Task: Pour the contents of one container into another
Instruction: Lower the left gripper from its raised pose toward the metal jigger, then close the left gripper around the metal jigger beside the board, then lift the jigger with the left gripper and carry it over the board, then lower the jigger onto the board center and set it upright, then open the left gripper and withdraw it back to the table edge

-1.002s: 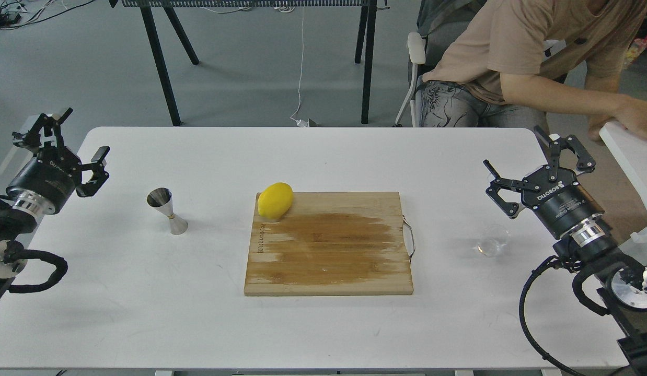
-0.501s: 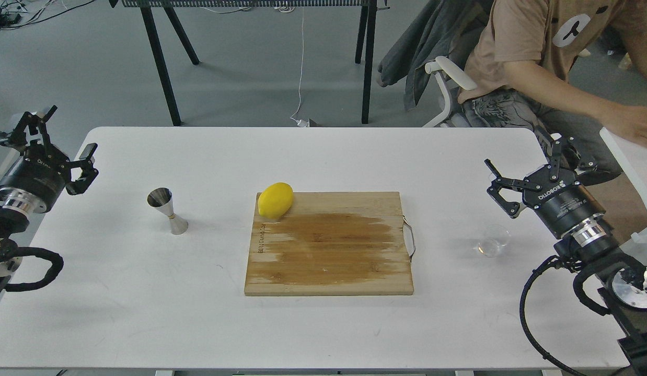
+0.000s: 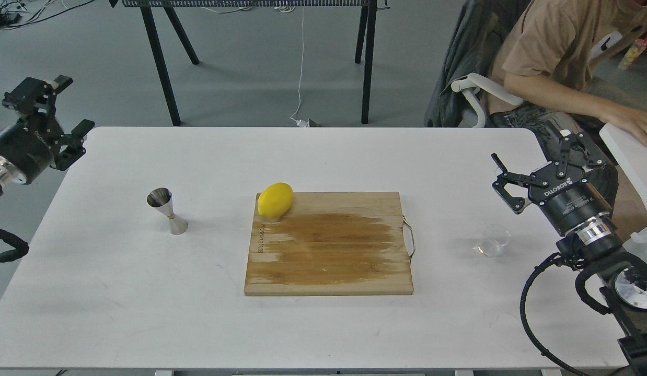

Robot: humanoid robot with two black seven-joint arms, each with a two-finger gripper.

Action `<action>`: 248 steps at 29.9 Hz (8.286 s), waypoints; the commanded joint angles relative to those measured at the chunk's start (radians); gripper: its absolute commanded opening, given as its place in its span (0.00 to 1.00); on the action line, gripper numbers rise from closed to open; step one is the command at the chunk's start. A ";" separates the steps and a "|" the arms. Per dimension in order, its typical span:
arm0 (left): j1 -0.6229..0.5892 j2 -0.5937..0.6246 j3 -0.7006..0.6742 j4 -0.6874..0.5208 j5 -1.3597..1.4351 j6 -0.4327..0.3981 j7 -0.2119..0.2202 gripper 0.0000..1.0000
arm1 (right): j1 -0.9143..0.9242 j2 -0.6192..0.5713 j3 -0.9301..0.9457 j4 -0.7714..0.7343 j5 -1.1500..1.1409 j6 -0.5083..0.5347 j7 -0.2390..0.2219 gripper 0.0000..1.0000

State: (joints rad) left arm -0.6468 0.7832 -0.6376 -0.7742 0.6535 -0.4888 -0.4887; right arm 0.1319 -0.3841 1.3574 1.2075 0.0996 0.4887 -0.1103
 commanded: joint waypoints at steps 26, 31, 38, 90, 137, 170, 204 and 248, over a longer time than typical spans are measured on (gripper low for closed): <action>0.483 0.030 0.004 -0.346 0.983 0.978 0.000 0.99 | -0.014 0.004 -0.001 -0.009 -0.003 0.000 0.000 0.99; 0.495 -0.067 0.009 -0.220 1.043 0.978 0.000 0.99 | -0.015 0.004 -0.001 -0.009 -0.001 0.000 0.000 0.99; 0.483 -0.166 0.013 -0.047 1.037 0.978 0.000 0.98 | -0.015 0.004 -0.001 -0.009 -0.001 0.000 0.000 0.99; 0.190 -0.518 0.082 0.397 1.037 0.978 0.000 0.48 | -0.020 0.004 0.000 -0.011 -0.001 0.000 0.000 0.99; -0.053 -0.783 0.417 0.230 1.132 0.978 0.000 0.05 | 0.011 0.010 0.002 -0.086 0.000 0.000 0.000 0.98; 0.049 -0.783 0.418 0.274 1.140 0.978 0.000 0.38 | 0.011 0.010 0.000 -0.086 0.000 0.000 0.000 0.99; 0.088 -0.783 0.398 0.240 1.131 0.978 0.000 0.92 | 0.009 0.010 0.000 -0.088 0.000 0.000 0.000 0.99; 0.167 -0.651 0.346 0.127 1.120 0.978 0.000 0.99 | 0.011 0.013 0.000 -0.089 0.000 0.000 0.000 0.98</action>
State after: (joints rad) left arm -0.4944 0.0991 -0.2730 -0.6160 1.7784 0.4887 -0.4887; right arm 0.1426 -0.3727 1.3575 1.1182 0.0997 0.4887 -0.1105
